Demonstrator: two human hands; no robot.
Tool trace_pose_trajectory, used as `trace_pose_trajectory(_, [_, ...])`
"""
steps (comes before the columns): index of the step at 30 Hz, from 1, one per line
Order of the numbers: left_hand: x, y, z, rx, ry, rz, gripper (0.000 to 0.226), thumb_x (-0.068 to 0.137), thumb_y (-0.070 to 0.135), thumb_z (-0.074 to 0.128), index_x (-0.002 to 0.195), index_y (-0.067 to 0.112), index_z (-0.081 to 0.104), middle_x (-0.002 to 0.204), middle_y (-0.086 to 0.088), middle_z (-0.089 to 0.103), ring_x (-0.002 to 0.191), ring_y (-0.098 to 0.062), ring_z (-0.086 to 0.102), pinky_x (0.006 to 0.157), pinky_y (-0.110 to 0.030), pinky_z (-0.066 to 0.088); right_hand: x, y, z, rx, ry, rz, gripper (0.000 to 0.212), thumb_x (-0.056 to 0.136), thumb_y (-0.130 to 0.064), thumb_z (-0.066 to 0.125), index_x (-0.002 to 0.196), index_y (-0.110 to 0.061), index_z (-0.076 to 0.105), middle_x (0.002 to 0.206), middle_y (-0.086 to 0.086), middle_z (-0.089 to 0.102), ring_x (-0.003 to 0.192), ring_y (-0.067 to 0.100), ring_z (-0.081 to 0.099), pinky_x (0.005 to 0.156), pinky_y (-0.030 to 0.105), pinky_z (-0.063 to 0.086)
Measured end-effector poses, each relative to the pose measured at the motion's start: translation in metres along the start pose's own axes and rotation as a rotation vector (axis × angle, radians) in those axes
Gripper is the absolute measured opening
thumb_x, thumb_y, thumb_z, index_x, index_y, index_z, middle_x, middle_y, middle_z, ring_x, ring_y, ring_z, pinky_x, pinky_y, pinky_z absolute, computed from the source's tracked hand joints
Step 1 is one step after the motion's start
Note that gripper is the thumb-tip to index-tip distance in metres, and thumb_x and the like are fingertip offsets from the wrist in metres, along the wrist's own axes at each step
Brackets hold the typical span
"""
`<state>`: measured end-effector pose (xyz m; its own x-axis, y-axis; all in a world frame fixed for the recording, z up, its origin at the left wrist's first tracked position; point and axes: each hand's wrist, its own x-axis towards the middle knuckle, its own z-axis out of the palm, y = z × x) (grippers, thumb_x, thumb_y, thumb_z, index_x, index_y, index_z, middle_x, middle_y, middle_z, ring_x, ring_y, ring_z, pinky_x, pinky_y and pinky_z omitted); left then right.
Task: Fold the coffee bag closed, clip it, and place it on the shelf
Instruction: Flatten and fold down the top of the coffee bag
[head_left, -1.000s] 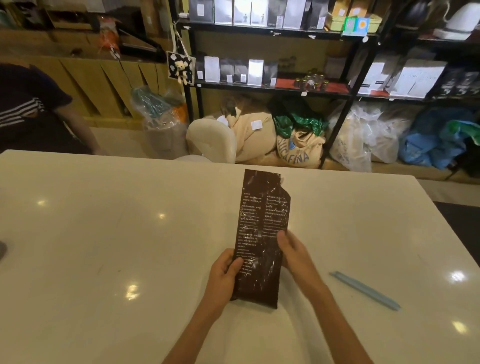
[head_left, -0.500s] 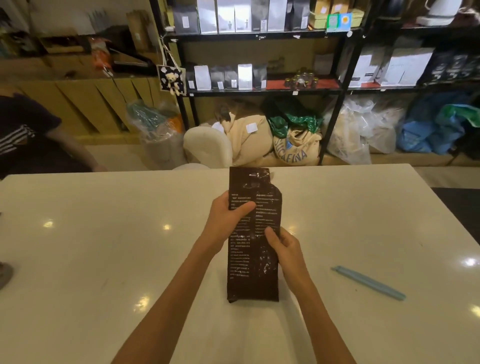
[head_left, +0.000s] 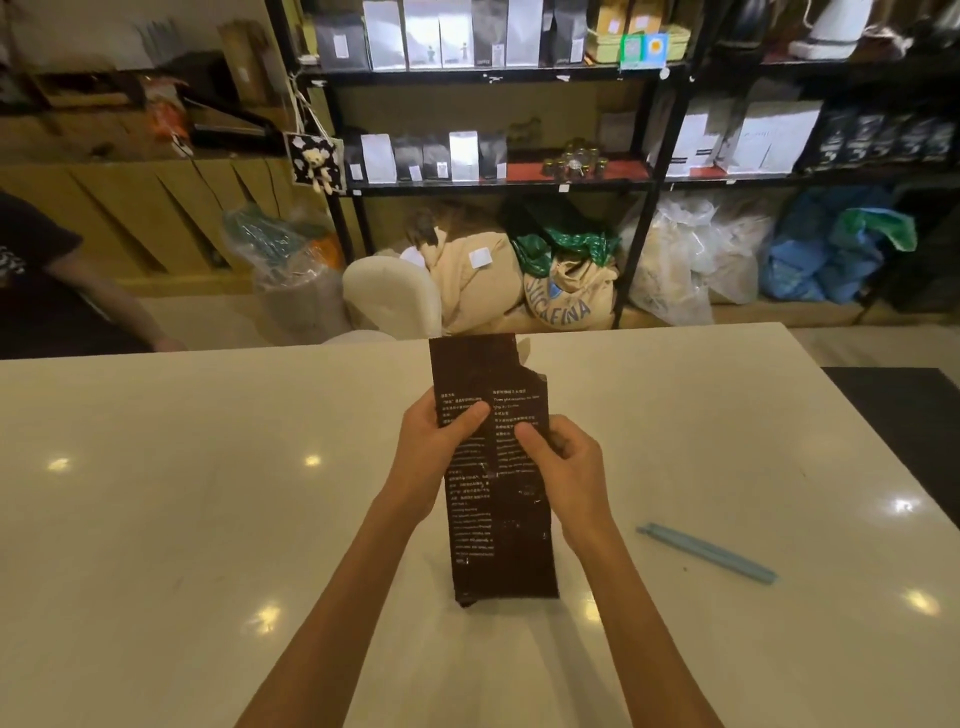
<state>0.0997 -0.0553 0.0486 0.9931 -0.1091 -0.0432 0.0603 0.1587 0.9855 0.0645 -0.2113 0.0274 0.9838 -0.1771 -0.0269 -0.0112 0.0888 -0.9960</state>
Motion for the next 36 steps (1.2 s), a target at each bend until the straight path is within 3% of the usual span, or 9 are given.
trace_pose_trajectory(3, [-0.003, 0.005, 0.001, 0.077, -0.003, 0.041, 0.037, 0.077, 0.030, 0.080, 0.110, 0.034, 0.063, 0.105, 0.007, 0.076, 0.097, -0.015, 0.074, 0.074, -0.027, 0.061, -0.001, -0.001, 0.003, -0.071, -0.005, -0.059, 0.004, 0.095, -0.033, 0.063, 0.095, -0.037, 0.063, 0.088, -0.018, 0.074, 0.086, 0.002, 0.072, 0.061, 0.013, 0.055])
trace_pose_trajectory(8, [-0.007, 0.005, 0.006, 0.124, 0.085, 0.099, 0.034, 0.080, 0.020, 0.081, 0.100, 0.041, 0.063, 0.095, 0.019, 0.076, 0.088, -0.005, 0.074, 0.064, -0.014, 0.057, 0.002, -0.009, 0.001, -0.063, -0.078, -0.094, 0.011, 0.093, -0.036, 0.064, 0.103, -0.040, 0.061, 0.094, -0.023, 0.073, 0.092, 0.001, 0.071, 0.065, 0.013, 0.055])
trace_pose_trajectory(11, [-0.007, 0.006, 0.007, 0.096, 0.046, 0.091, 0.033, 0.080, 0.020, 0.080, 0.100, 0.041, 0.065, 0.097, 0.013, 0.076, 0.090, -0.010, 0.075, 0.068, -0.021, 0.060, 0.006, -0.011, 0.002, -0.022, -0.024, -0.089, 0.005, 0.089, -0.043, 0.065, 0.092, -0.039, 0.066, 0.088, -0.021, 0.075, 0.085, 0.002, 0.073, 0.061, 0.012, 0.055])
trace_pose_trajectory(15, [-0.007, 0.003, 0.010, 0.035, 0.126, 0.043, 0.030, 0.081, 0.017, 0.079, 0.104, 0.030, 0.067, 0.099, 0.004, 0.077, 0.091, -0.019, 0.076, 0.077, -0.038, 0.062, 0.004, 0.001, -0.001, 0.003, -0.090, -0.018, 0.024, 0.080, -0.053, 0.068, 0.098, -0.037, 0.068, 0.093, -0.018, 0.077, 0.089, 0.005, 0.074, 0.064, 0.015, 0.056])
trace_pose_trajectory(22, [-0.008, -0.009, 0.014, -0.068, 0.175, -0.043, 0.029, 0.079, 0.008, 0.079, 0.099, 0.026, 0.069, 0.094, 0.003, 0.079, 0.087, -0.019, 0.076, 0.070, -0.036, 0.062, -0.029, 0.067, -0.031, -0.101, -0.182, 0.158, 0.013, 0.091, -0.029, 0.069, 0.099, -0.020, 0.073, 0.095, -0.001, 0.079, 0.086, 0.019, 0.076, 0.067, 0.022, 0.059])
trace_pose_trajectory(27, [-0.009, -0.010, 0.018, -0.050, 0.146, -0.046, 0.030, 0.080, 0.010, 0.080, 0.101, 0.026, 0.068, 0.095, 0.004, 0.078, 0.088, -0.019, 0.076, 0.076, -0.040, 0.062, -0.038, 0.078, -0.049, -0.372, -0.266, 0.106, 0.022, 0.092, -0.042, 0.064, 0.104, -0.024, 0.068, 0.108, -0.005, 0.072, 0.099, 0.014, 0.067, 0.083, 0.030, 0.058])
trace_pose_trajectory(32, [-0.008, -0.007, 0.022, 0.008, 0.053, -0.014, 0.028, 0.080, 0.018, 0.080, 0.102, 0.029, 0.067, 0.095, 0.007, 0.078, 0.089, -0.017, 0.076, 0.071, -0.032, 0.063, -0.035, 0.057, -0.049, -0.309, -0.403, 0.153, 0.035, 0.086, -0.049, 0.068, 0.119, -0.043, 0.060, 0.112, -0.023, 0.072, 0.103, 0.003, 0.069, 0.076, 0.015, 0.056])
trace_pose_trajectory(36, [-0.009, -0.006, 0.013, 0.053, -0.095, 0.032, 0.029, 0.081, 0.031, 0.076, 0.108, 0.032, 0.066, 0.106, 0.005, 0.076, 0.098, -0.018, 0.074, 0.074, -0.026, 0.060, -0.028, 0.051, -0.039, -0.248, -0.263, 0.123, 0.013, 0.087, -0.036, 0.071, 0.099, -0.039, 0.068, 0.090, -0.027, 0.076, 0.085, -0.002, 0.073, 0.064, 0.007, 0.052])
